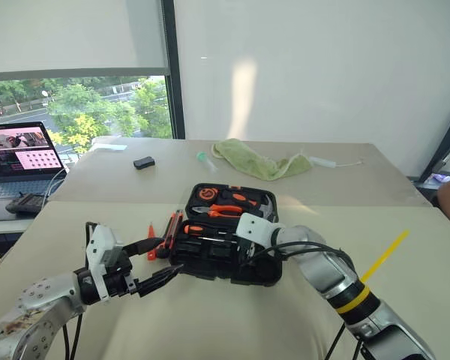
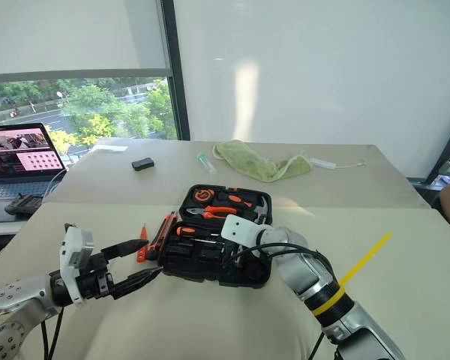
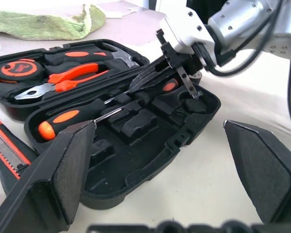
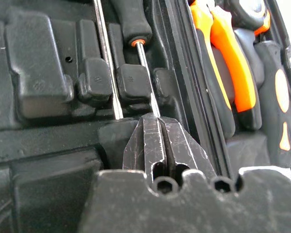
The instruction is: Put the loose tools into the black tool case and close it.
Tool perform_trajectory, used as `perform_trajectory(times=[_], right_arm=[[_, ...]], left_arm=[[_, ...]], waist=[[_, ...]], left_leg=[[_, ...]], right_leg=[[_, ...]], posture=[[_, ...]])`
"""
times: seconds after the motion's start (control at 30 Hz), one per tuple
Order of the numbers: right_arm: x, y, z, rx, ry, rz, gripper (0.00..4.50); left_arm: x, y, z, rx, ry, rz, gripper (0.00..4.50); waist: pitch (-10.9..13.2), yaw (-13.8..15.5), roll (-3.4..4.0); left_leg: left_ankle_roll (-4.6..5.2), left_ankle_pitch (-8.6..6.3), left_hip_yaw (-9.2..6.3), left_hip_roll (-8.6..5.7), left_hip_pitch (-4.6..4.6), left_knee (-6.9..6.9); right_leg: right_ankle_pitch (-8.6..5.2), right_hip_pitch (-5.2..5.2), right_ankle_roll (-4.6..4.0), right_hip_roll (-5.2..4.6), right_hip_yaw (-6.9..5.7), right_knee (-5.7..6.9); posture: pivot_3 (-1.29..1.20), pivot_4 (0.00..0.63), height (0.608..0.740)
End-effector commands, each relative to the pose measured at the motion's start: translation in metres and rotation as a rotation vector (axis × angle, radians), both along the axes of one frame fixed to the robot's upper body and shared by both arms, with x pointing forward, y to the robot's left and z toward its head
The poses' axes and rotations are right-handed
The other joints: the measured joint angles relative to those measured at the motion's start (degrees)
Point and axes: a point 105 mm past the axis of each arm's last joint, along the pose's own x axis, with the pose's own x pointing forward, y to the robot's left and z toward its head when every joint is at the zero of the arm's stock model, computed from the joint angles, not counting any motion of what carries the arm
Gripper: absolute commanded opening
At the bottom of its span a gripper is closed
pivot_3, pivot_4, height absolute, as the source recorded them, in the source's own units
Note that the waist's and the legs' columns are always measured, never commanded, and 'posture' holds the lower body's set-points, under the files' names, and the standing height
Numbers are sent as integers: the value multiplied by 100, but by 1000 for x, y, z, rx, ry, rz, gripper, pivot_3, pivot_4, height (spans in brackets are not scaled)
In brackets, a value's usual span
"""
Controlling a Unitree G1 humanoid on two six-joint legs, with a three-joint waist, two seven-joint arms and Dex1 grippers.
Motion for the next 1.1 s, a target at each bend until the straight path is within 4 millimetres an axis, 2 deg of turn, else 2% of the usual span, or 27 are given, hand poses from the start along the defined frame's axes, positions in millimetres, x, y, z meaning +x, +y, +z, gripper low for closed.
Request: perform_trajectory(times=[0.03, 0.17, 0.23, 0.4, 0.43, 0.5, 0.57, 0.67, 0.8, 1.1], right_arm=[[-24, 12, 49, 398, 76, 172, 25], [-46, 1, 83, 464, 7, 296, 1042], [-58, -8, 91, 461, 9, 339, 1719], [-67, -21, 102, 475, 2, 336, 3405], [-68, -23, 103, 475, -3, 327, 3845], [-70, -25, 104, 480, -4, 308, 4445], [-74, -26, 98, 456, 5, 293, 4481], [-80, -27, 93, 450, 24, 280, 4481], [-85, -29, 93, 452, 30, 273, 4481], [-94, -40, 94, 439, 33, 233, 4481]], left_arm=[[18, 24, 11, -37, -33, 246, 4500], [42, 50, 3, -7, 21, 540, 4500], [56, 64, -9, 18, 104, 723, 4500], [69, 67, -20, 92, 155, 800, 4500], [71, 68, -22, 113, 158, 796, 4500], [75, 67, -24, 138, 157, 776, 4500], [81, 62, -27, 182, 161, 730, 4500], [88, 62, -42, 220, 228, 713, 4500], [97, 48, -49, 175, 267, 671, 4500], [94, 34, -76, 224, 392, 683, 4500]], waist=[[29, -3, 20], [54, -15, 46], [59, 19, 49], [67, 68, 32], [67, 73, 31], [67, 93, 31], [68, 100, 31], [69, 115, 32], [70, 116, 30], [75, 131, 21]], left_leg=[[0, -1, 1, 0, -6, 0], [-5, -2, -6, 2, -23, -7], [-5, -3, -9, 2, -23, -8], [-5, -3, -9, -2, -20, -4], [-5, -3, -8, -2, -20, -4], [-6, -4, -8, -2, -22, -7], [-9, -4, -8, -1, -25, -8], [-10, -4, -10, -1, -30, -8], [-7, -4, -9, -3, -35, -5], [-4, -5, -15, -5, -44, -4]], right_leg=[[1, -7, 1, -2, 4, -1], [2, -30, -3, -3, 11, 11], [2, -28, -4, -3, 9, 8], [2, -17, -2, -5, 1, 3], [2, -19, -2, -5, 1, 4], [2, -24, -4, -9, 6, 4], [1, -30, -6, -11, 9, 5], [-2, -33, -12, -44, 8, 6], [-2, -33, -11, -57, 3, 4], [-2, -33, -9, -67, -1, 1]], posture=[[0, 150, 740], [0, 150, 740], [0, 150, 740], [0, 150, 740], [0, 150, 740], [0, 150, 740], [0, 150, 740], [0, 150, 740], [0, 150, 740], [0, 150, 740]])
